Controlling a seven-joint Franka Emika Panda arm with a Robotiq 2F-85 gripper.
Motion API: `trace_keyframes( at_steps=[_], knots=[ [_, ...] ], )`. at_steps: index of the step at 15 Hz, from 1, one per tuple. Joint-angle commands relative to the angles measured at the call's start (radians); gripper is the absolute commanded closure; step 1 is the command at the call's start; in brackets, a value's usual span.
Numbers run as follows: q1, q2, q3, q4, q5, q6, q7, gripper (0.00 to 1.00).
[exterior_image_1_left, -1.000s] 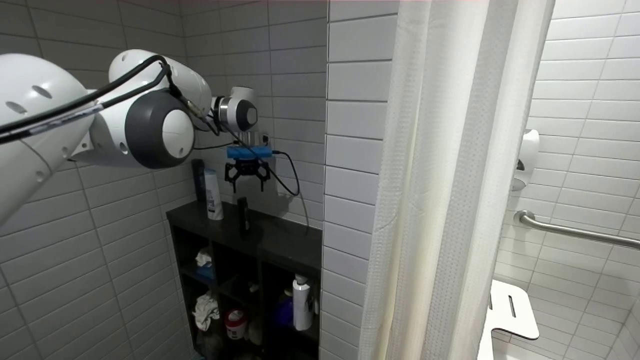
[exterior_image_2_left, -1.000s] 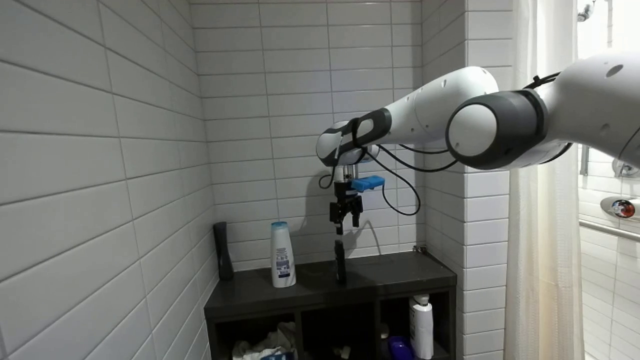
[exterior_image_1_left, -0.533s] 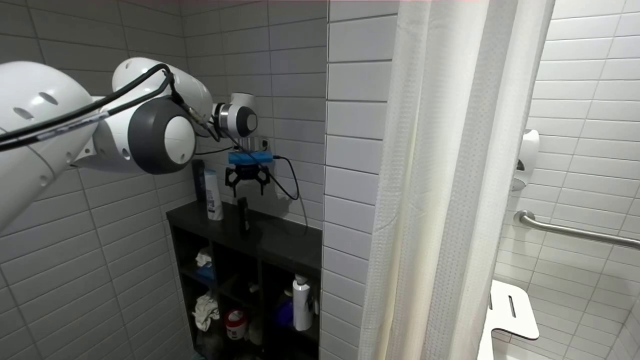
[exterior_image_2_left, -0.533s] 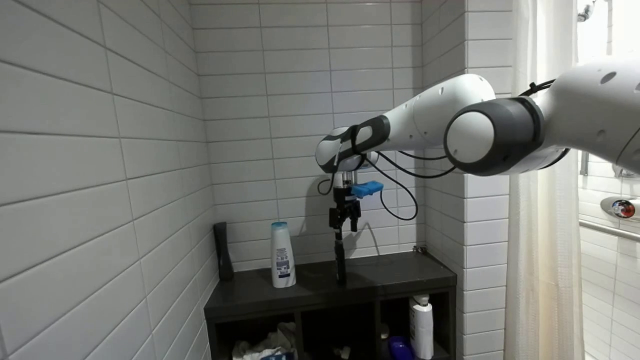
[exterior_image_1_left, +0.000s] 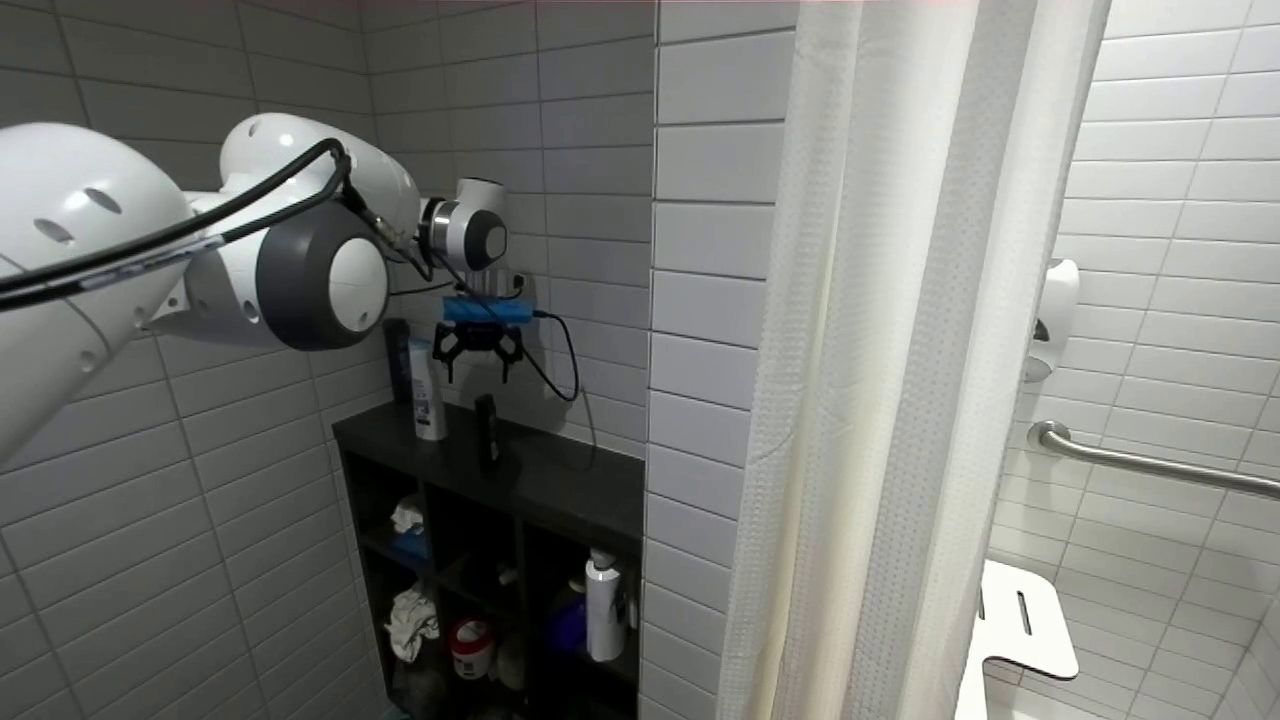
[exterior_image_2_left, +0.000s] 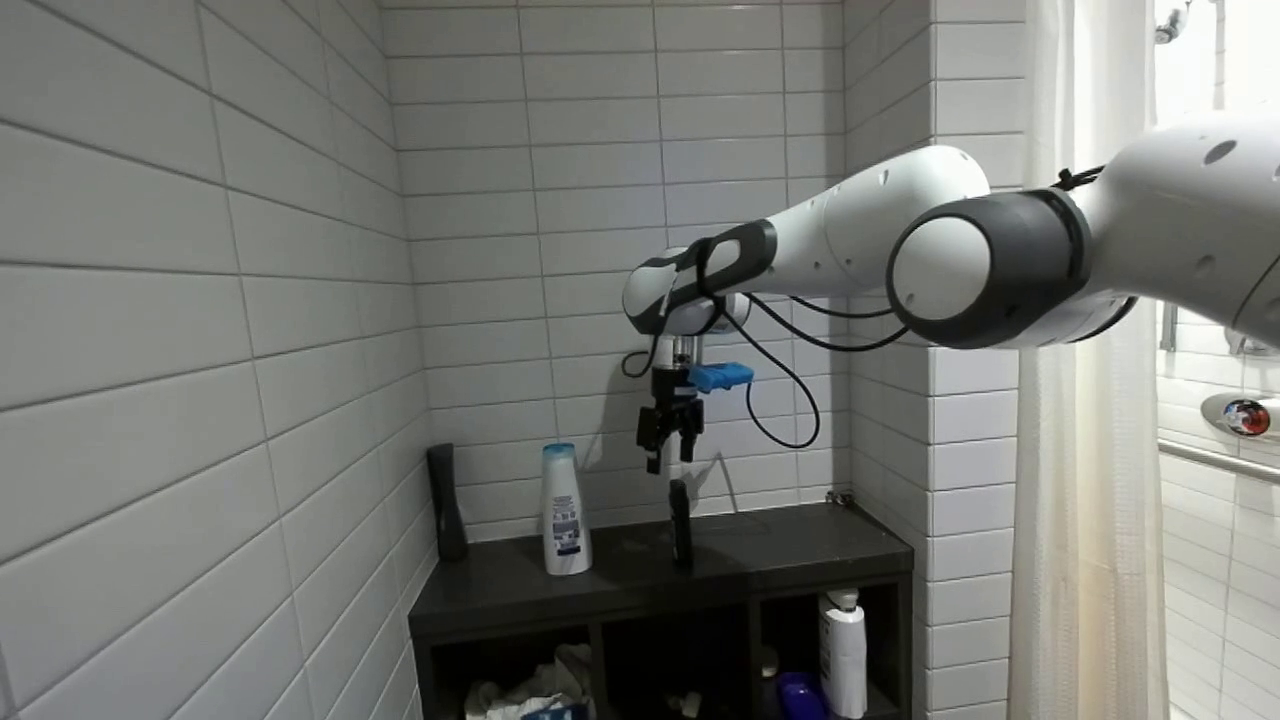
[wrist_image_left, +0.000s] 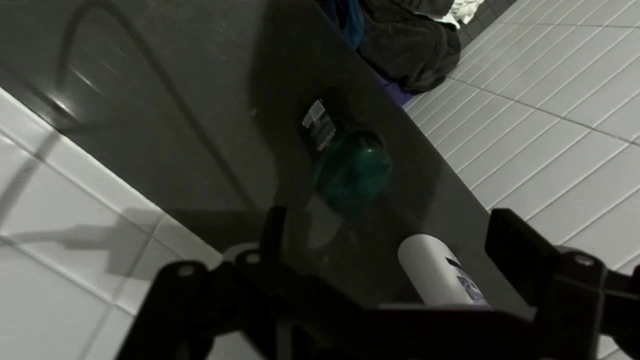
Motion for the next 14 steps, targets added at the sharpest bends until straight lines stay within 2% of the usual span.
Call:
trace_keyframes(
  at_steps=[1, 14],
  knots=[
    [-0.009, 0.006, 0.028, 0.032, 0.048, 0.002, 0.018, 0.0],
    [-0.001, 0.002, 0.016, 0.008, 0.041, 0.005, 0.007, 0.0]
  ],
)
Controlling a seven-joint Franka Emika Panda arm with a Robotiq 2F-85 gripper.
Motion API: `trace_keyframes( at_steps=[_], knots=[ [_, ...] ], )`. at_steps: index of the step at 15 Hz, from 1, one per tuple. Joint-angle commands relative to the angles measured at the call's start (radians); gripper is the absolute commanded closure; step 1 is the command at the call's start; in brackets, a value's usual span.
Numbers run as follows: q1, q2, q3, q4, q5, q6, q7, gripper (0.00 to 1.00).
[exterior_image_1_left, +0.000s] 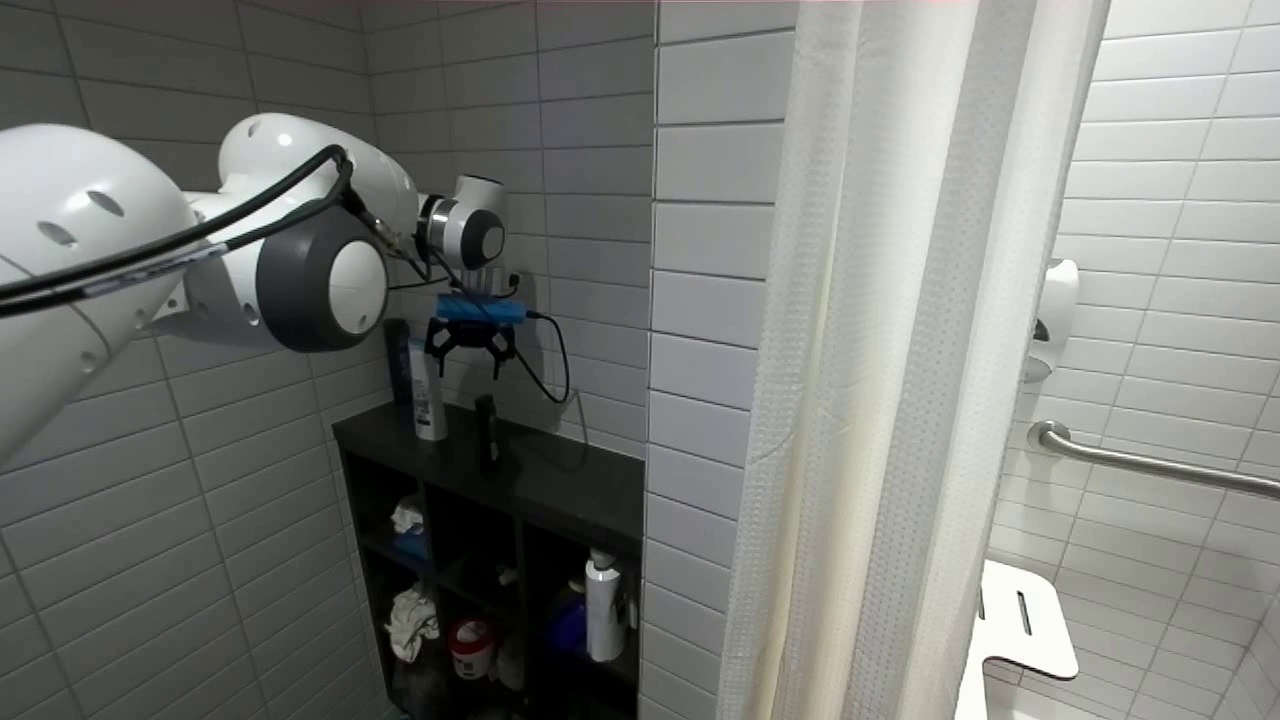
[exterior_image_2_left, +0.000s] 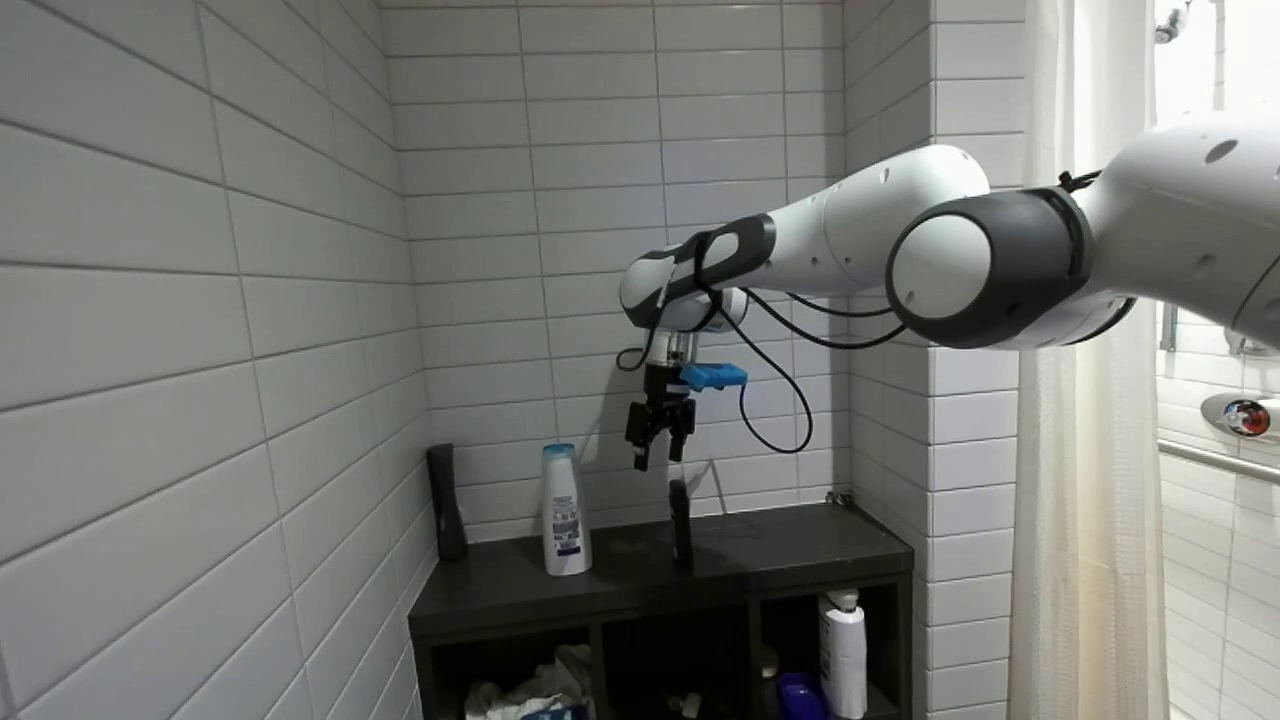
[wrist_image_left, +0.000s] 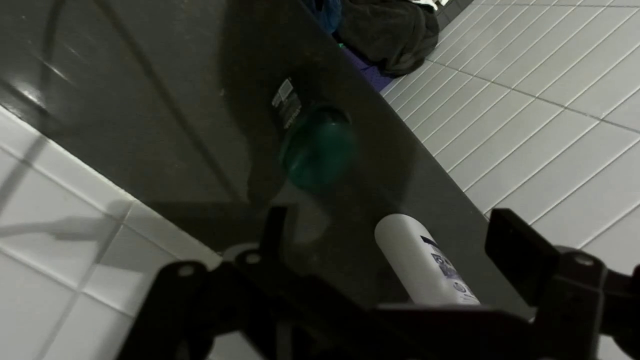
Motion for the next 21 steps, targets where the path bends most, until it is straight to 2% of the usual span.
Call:
trace_keyframes(
  at_steps=[1, 4, 12, 21],
  knots=[
    [0.0, 0.0, 0.0, 0.0, 0.0, 0.0, 0.0, 0.0],
    [0.0, 0.0, 0.0, 0.0, 0.0, 0.0, 0.0, 0.0],
    [0.002, 0.021, 0.036, -0.009, 0.107, 0.166, 0.094, 0.0],
    [0.028, -0.025, 0.037, -0.061, 0.091, 0.195, 0.099, 0.0]
  ],
)
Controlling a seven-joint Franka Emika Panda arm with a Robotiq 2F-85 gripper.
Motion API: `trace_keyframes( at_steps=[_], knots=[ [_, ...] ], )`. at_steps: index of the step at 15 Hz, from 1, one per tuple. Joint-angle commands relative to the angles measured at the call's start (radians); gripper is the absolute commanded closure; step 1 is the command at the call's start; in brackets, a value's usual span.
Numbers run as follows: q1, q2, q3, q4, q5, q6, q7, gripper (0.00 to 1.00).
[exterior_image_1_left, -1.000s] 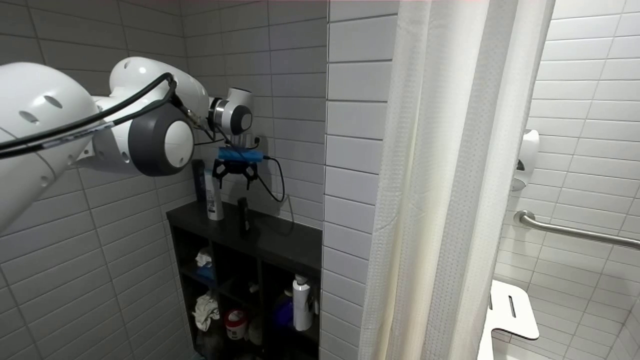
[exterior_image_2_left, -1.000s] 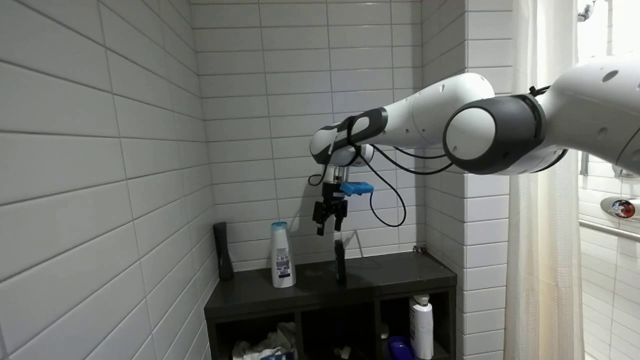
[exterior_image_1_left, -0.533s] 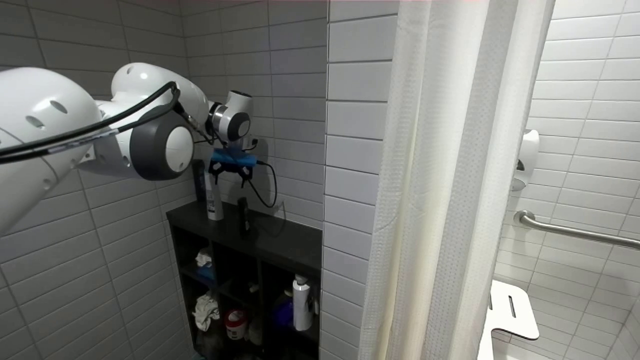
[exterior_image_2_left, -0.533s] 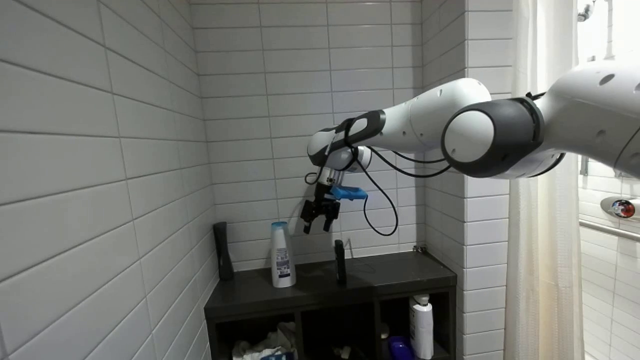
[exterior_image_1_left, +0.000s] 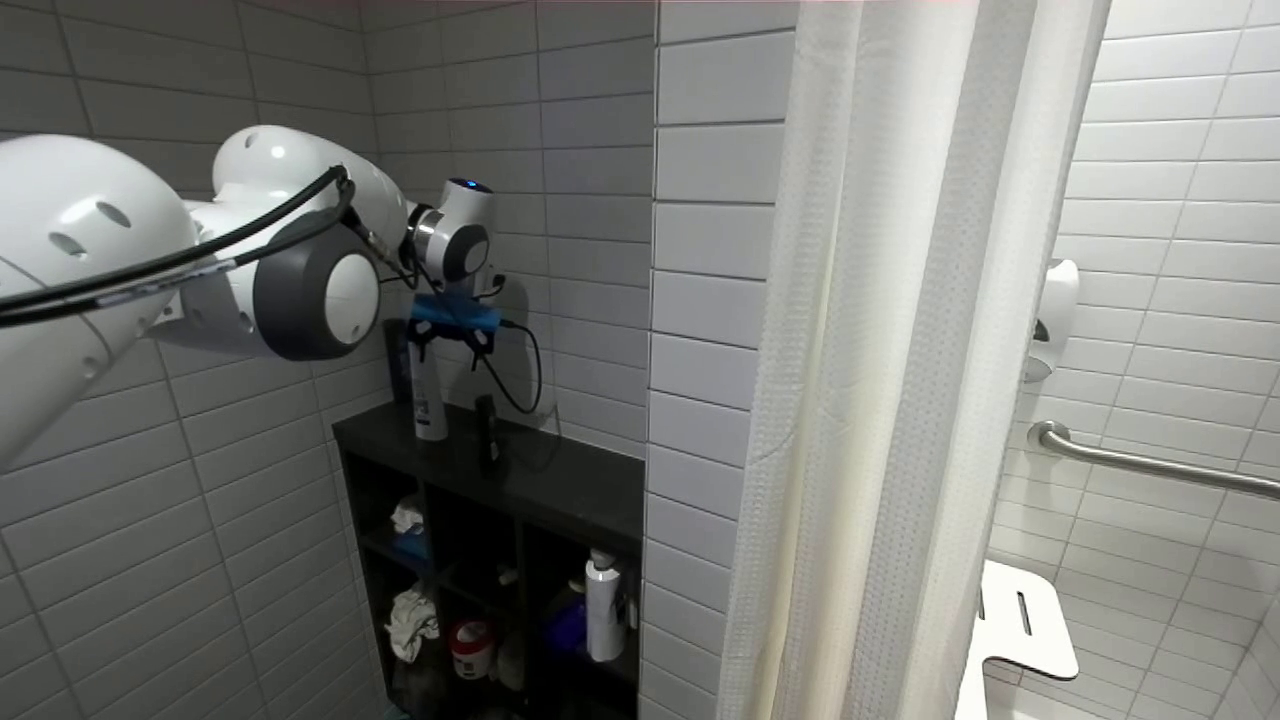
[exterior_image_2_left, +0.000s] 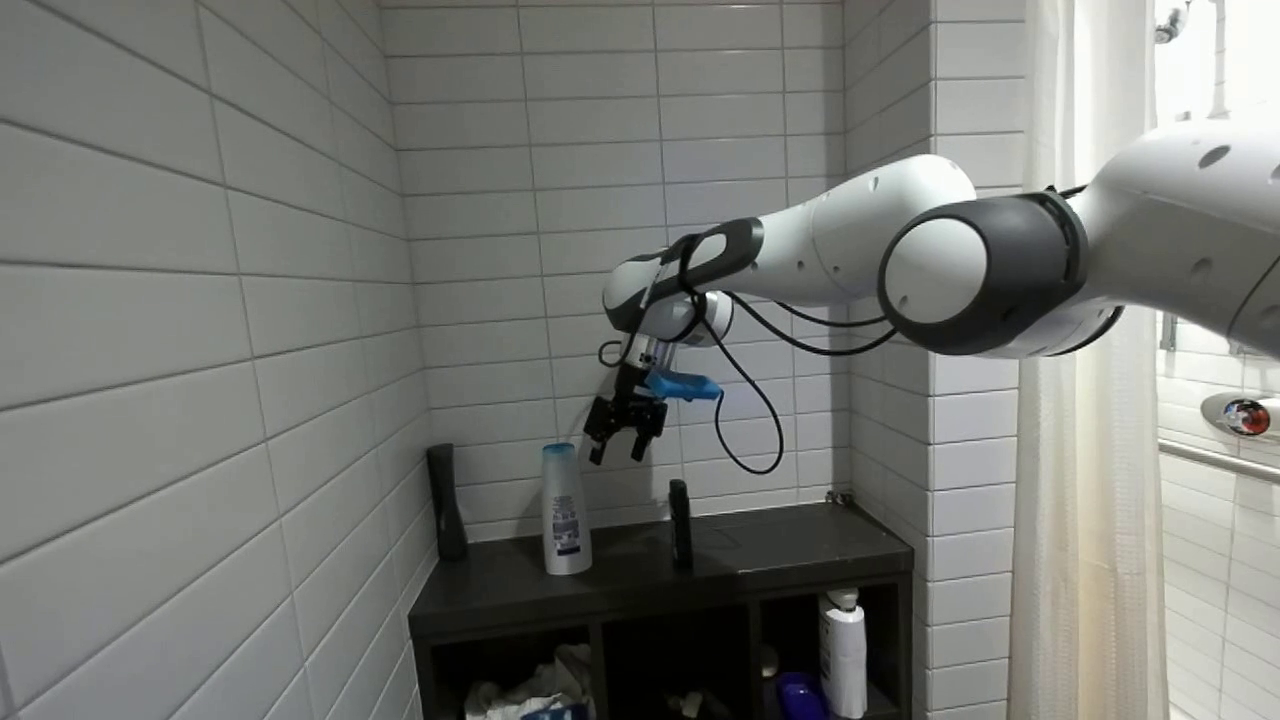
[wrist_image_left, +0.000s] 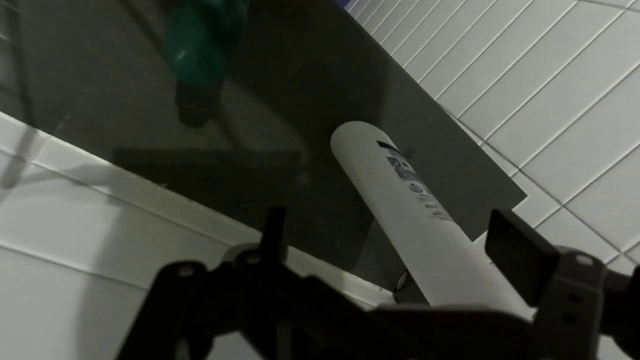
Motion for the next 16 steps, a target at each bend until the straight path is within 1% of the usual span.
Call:
trace_keyframes(
  at_steps=[1, 10, 13, 16],
  knots=[
    [0.008, -0.048, -0.004, -0.059, -0.004, 0.011, 0.006, 0.0],
    [0.023, -0.06, -0.01, -0.067, -0.028, 0.03, -0.026, 0.0],
    [0.035, -0.065, -0.016, -0.055, -0.065, 0.029, -0.076, 0.0],
    [0.048, -0.071, -0.016, -0.041, -0.125, 0.02, -0.164, 0.0]
  ],
)
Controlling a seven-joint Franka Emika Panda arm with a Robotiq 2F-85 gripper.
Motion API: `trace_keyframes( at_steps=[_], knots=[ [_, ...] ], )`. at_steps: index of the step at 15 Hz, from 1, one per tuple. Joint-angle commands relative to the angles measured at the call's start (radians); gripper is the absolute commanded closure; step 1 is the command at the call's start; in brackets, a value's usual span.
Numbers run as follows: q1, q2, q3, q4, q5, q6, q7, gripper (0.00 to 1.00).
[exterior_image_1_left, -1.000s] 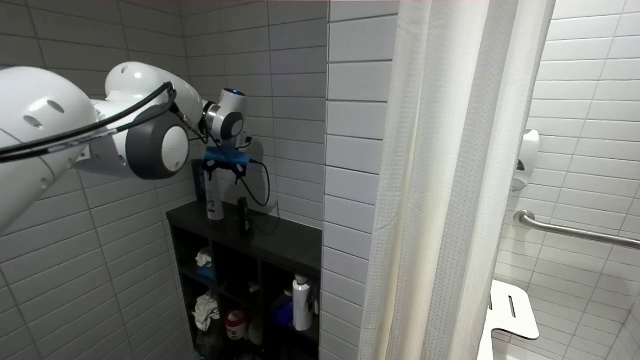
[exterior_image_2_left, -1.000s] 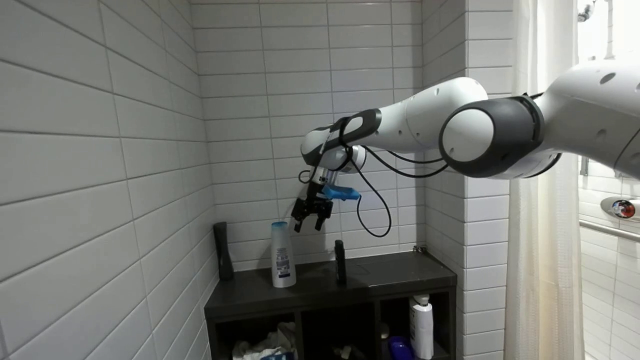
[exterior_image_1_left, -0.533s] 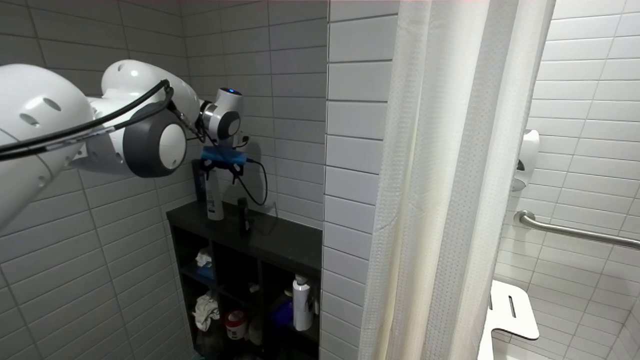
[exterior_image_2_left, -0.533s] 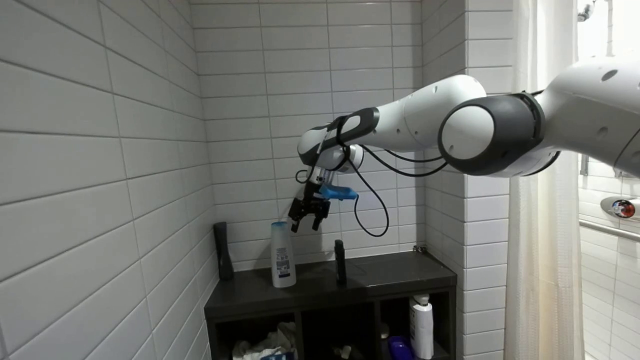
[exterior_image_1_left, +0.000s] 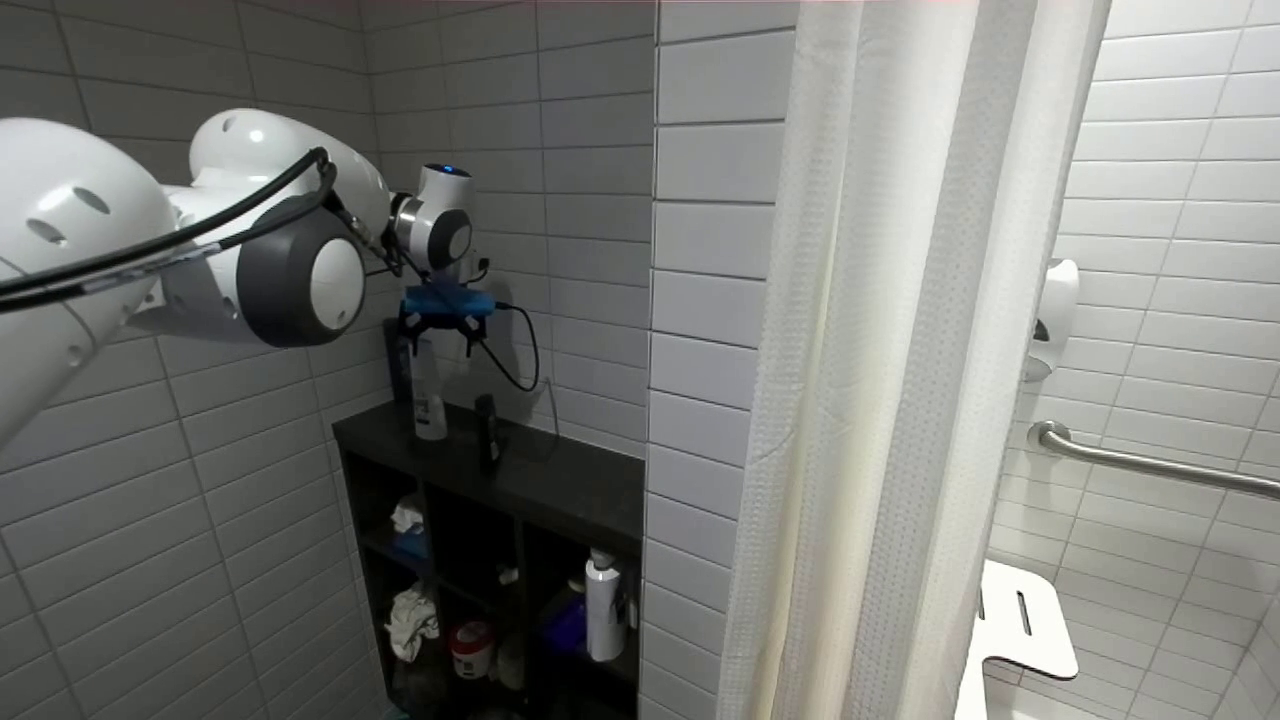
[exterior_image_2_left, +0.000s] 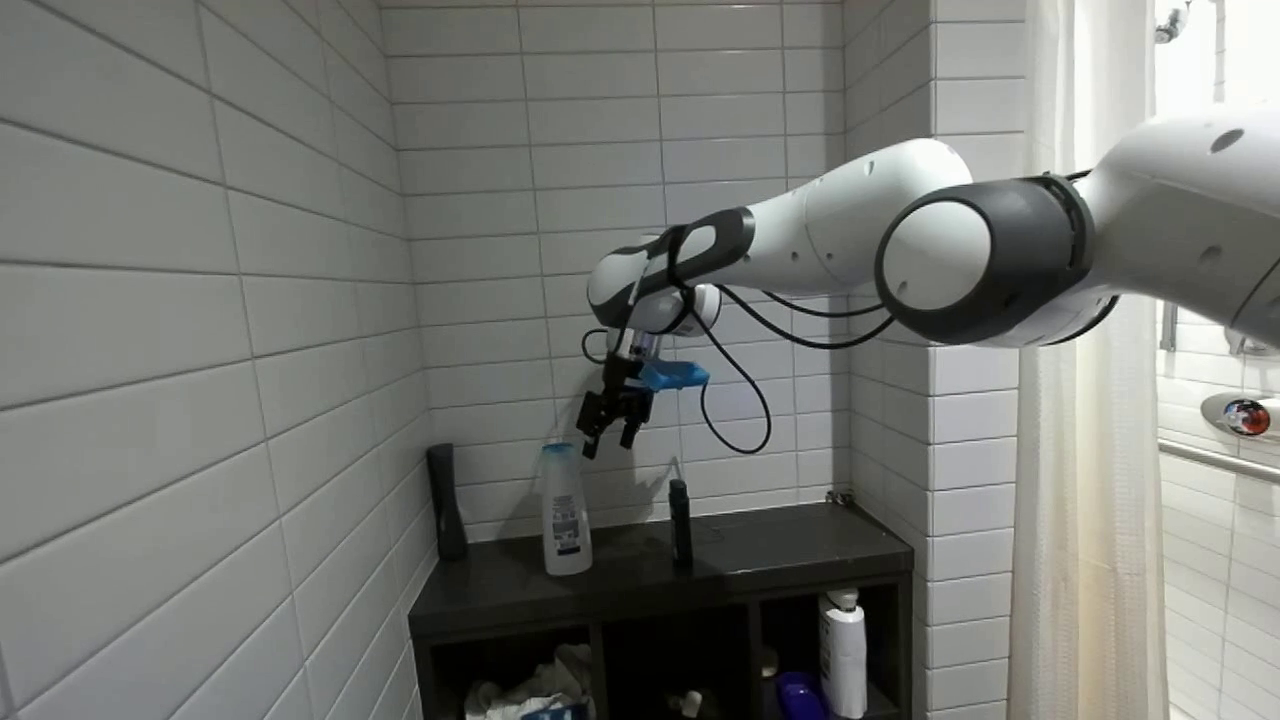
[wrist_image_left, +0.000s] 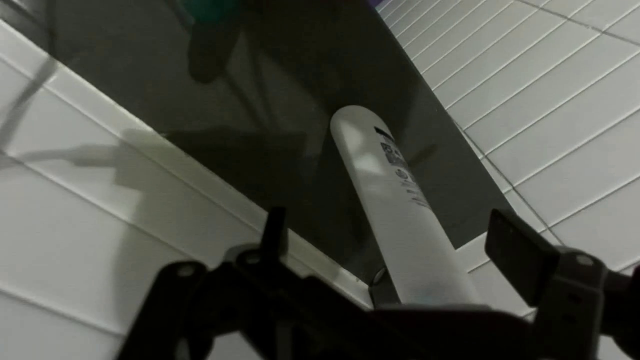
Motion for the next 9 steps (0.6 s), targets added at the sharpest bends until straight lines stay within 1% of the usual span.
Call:
trace_keyframes(
  at_steps=[1, 4, 9],
  knots=[
    [0.019, -0.039, -0.01, -0.021, -0.064, 0.002, -0.111, 0.0],
    [0.026, -0.034, 0.001, -0.006, -0.102, 0.01, -0.223, 0.0],
    [0.027, -0.019, 0.015, 0.003, -0.134, 0.008, -0.48, 0.0]
  ],
)
